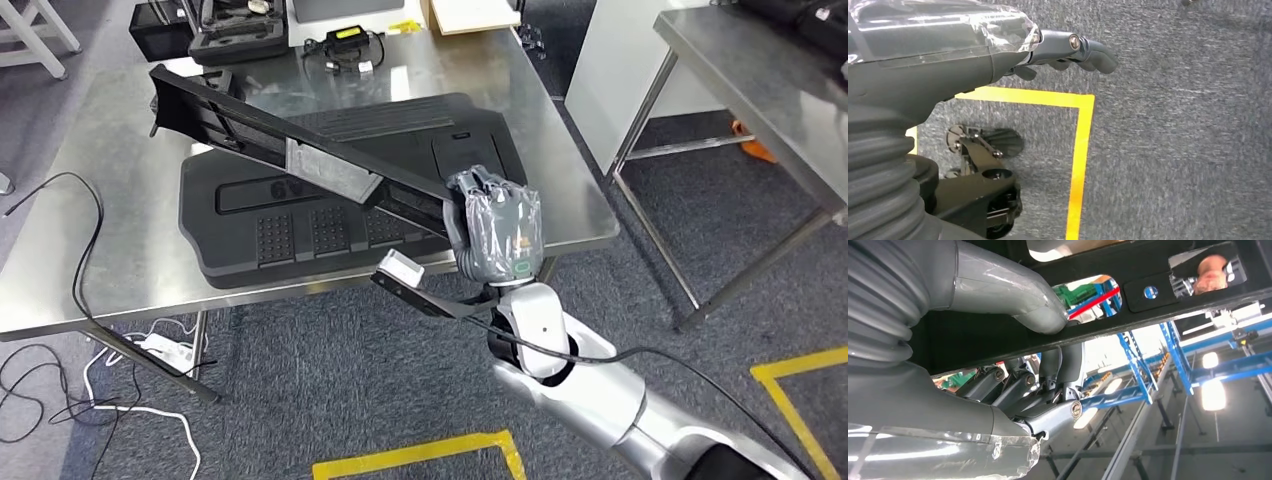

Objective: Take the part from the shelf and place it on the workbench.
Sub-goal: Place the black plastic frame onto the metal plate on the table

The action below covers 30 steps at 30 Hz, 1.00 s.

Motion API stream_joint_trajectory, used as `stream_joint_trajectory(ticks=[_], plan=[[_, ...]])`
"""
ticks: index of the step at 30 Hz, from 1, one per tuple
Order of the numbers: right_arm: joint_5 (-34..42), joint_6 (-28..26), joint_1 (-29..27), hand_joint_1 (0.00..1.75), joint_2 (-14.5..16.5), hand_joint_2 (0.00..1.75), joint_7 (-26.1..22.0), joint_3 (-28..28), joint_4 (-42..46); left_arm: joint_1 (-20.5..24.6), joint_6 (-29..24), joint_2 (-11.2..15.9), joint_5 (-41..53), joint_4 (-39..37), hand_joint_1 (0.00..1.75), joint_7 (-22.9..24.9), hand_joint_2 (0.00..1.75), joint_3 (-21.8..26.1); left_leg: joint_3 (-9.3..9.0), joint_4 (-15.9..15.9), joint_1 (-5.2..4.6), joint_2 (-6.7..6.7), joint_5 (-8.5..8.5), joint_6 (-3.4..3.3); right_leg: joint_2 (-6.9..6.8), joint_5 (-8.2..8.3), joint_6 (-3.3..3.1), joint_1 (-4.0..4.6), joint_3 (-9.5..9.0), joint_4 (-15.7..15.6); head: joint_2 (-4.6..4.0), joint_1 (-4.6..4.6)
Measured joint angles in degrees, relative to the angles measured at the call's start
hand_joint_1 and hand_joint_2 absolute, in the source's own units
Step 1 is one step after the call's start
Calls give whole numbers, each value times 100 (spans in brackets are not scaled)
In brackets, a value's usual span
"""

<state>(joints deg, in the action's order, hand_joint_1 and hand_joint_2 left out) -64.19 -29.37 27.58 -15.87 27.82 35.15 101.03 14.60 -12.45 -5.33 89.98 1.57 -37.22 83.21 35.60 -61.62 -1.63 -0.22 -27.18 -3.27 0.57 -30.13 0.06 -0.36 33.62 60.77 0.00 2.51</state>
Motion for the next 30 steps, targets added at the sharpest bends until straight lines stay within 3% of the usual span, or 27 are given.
stream_joint_trajectory(ticks=[3,5,7,8,11,13,17,19,21,22,23,24,26,27,30], plan=[[1,-10,6,175,-2,175,-2,-4,0,4,-6,-1,-1,-7,0,0,175,0,-195,366,82,27,21,26,-17,-137,73,17,83,196,0,12],[4,-21,7,175,-2,175,-1,-6,-2,2,-9,-1,-2,-9,0,0,175,0,-258,443,109,30,16,31,-25,-399,125,-5,404,807,0,40],[7,-27,-6,175,-2,175,-1,-5,-4,-2,-9,-3,-1,-12,0,0,175,0,-269,406,118,30,-31,43,-28,-478,185,-48,729,1304,0,47],[8,-27,-11,175,-2,175,-1,-5,-6,-4,-9,-5,-1,-14,0,0,175,0,-276,374,127,29,-66,59,-30,-364,212,-69,774,1289,0,49],[13,-27,-13,175,-2,175,0,-6,-16,-8,-14,-9,-1,-16,0,1,175,0,-300,235,161,24,-210,152,-44,199,257,-97,467,421,0,68],[17,-30,-13,175,-1,175,2,-7,-24,-4,-22,-8,-1,-16,0,2,175,0,-280,156,156,23,-278,224,-44,261,202,-81,337,106,0,77],[24,-33,-14,175,-13,175,0,-9,-31,0,-40,-8,0,-19,0,2,175,0,-265,76,160,26,-362,330,-35,230,70,-74,301,39,0,37],[38,-37,4,175,-13,175,-7,-10,-31,1,-48,-8,0,-19,0,2,175,0,-86,-346,181,26,-586,400,-49,223,20,-100,241,-7,0,8],[57,-40,19,175,-8,175,-16,-10,-37,-7,-53,-9,0,-19,0,2,175,0,291,-1049,213,26,-841,453,-58,196,-18,-104,202,-14,0,-20],[67,-42,21,175,-5,175,-21,-8,-41,-14,-54,-9,0,-19,0,2,175,0,448,-1293,229,26,-876,469,-58,182,-26,-105,186,-13,0,-25],[75,-42,21,175,-3,175,-25,-7,-46,-19,-55,-9,0,-19,0,2,175,0,525,-1354,243,26,-804,478,-55,164,-27,-109,166,-12,0,-29],[83,-42,22,175,-1,175,-28,-5,-50,-22,-56,-8,0,-19,0,2,175,0,497,-1197,255,26,-625,481,-51,144,-18,-116,139,-11,0,-30],[91,-42,33,175,2,175,-30,-4,-51,-26,-57,-7,-1,-19,0,3,175,0,239,-509,270,22,-182,477,-44,96,19,-127,72,-13,0,-34],[92,-42,46,175,2,175,-31,-4,-52,-26,-58,-7,-1,-19,0,3,175,0,115,-196,261,15,-52,467,-38,76,44,-125,53,-11,0,-41],[95,-44,89,175,5,175,-53,-4,-55,-23,-57,-9,-1,-20,0,5,175,0,21,100,210,3,-36,409,-30,69,137,-111,39,-45,0,-53]])
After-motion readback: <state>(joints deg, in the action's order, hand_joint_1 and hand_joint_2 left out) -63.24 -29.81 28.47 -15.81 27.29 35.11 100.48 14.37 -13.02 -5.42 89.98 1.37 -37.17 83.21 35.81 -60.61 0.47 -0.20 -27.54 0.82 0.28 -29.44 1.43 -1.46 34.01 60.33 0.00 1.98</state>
